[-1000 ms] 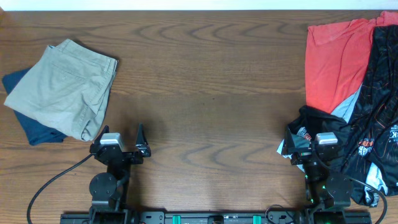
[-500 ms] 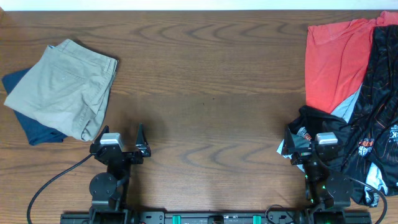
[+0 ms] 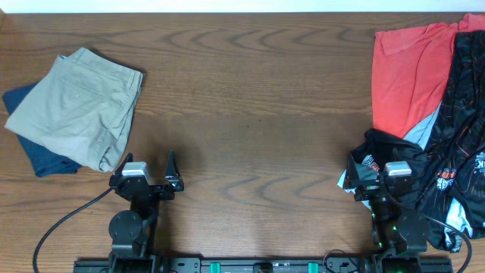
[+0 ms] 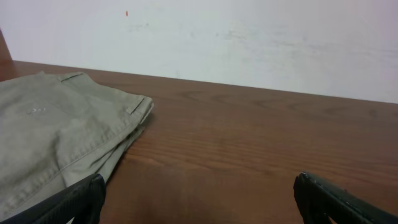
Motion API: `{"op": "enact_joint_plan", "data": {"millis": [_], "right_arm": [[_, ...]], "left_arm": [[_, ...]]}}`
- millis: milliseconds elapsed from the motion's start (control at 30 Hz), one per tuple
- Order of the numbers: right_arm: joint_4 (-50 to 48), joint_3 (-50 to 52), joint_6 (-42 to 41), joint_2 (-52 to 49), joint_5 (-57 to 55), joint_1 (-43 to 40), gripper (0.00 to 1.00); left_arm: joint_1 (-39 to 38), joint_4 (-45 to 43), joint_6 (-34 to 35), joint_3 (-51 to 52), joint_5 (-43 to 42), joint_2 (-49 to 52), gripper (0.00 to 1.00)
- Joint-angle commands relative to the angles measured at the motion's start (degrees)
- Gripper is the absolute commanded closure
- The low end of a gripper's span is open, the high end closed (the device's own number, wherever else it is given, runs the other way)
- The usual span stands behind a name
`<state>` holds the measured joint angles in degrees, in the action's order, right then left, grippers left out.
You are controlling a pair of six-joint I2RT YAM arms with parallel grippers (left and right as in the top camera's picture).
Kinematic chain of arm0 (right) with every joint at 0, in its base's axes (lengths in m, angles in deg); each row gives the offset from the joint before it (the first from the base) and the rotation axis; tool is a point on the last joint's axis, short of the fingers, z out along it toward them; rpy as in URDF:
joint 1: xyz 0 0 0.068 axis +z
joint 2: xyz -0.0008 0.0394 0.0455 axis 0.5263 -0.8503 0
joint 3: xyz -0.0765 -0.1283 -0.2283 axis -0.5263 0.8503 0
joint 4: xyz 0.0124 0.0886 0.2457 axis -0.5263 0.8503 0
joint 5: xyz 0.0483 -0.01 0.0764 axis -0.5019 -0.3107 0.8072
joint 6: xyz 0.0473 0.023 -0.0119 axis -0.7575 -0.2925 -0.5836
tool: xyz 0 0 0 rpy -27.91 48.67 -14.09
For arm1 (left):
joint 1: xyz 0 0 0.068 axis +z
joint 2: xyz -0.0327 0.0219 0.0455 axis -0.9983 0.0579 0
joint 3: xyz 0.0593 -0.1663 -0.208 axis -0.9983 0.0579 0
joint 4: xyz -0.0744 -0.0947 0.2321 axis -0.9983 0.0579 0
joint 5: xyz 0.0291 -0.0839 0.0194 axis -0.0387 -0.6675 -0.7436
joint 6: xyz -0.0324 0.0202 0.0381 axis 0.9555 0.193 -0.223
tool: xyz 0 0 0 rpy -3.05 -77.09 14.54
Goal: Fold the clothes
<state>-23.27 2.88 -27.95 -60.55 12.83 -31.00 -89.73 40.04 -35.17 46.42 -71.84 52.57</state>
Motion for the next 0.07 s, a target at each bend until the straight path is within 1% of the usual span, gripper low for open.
{"op": "enact_joint_plan", "data": {"millis": [0, 33], "right_arm": [[0.2, 0.1, 0.7, 0.3, -0.3, 0.0, 0.01], [0.2, 0.1, 0.7, 0.4, -0.3, 0.0, 0.01]], "left_arm": [[0.3, 2.7, -0.8, 0.7, 0.5, -0.3, 0.02], [0.3, 2.7, -0.8, 0.7, 0.5, -0.3, 0.02]]}}
